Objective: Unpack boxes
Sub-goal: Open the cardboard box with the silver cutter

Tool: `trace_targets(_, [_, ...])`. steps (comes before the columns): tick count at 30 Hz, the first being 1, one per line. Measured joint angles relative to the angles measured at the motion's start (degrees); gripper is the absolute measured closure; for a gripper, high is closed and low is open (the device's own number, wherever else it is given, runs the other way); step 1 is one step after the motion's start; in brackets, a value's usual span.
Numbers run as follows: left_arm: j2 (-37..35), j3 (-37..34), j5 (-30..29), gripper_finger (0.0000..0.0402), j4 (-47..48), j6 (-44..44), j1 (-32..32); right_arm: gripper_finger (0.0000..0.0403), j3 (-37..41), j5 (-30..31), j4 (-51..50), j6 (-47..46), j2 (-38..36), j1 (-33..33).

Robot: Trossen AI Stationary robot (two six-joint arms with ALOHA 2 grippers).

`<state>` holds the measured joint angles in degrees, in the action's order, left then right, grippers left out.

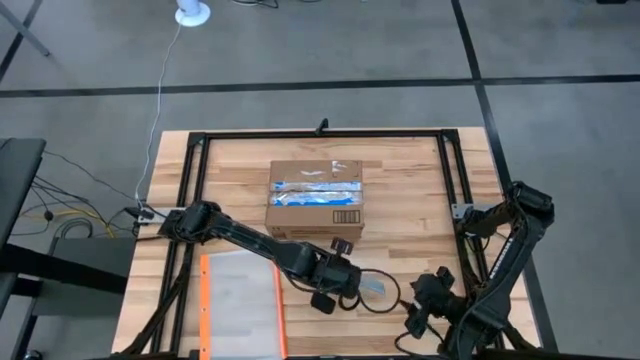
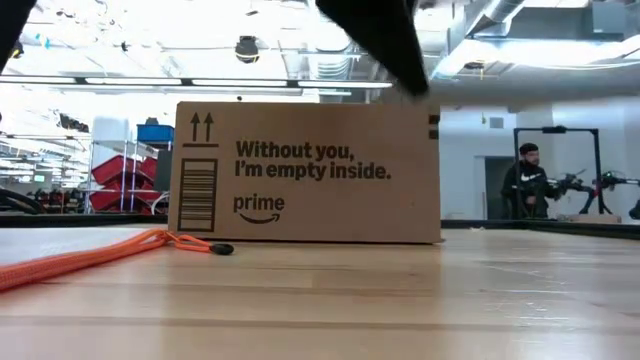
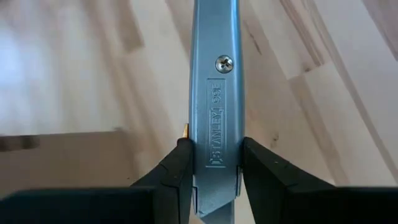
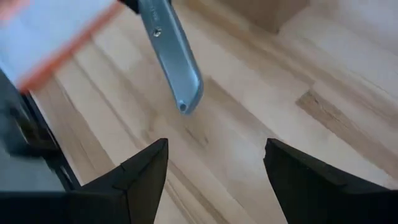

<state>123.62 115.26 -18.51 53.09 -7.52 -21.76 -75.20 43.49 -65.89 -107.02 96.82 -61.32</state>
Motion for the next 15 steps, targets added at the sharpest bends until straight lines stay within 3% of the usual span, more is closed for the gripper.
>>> trace_targets(7, [-8.17,0.18,-9.92,0.031,-0.15,-2.06,-2.01,0.0169,1.73,19.76,2.76,-14.3,0.02,-1.65])
trace_targets(15, [-10.02,0.18,-18.28,0.031,0.17,-4.0,-4.47,0.017,1.73,31.79,7.03,-11.81,0.02,4.72])
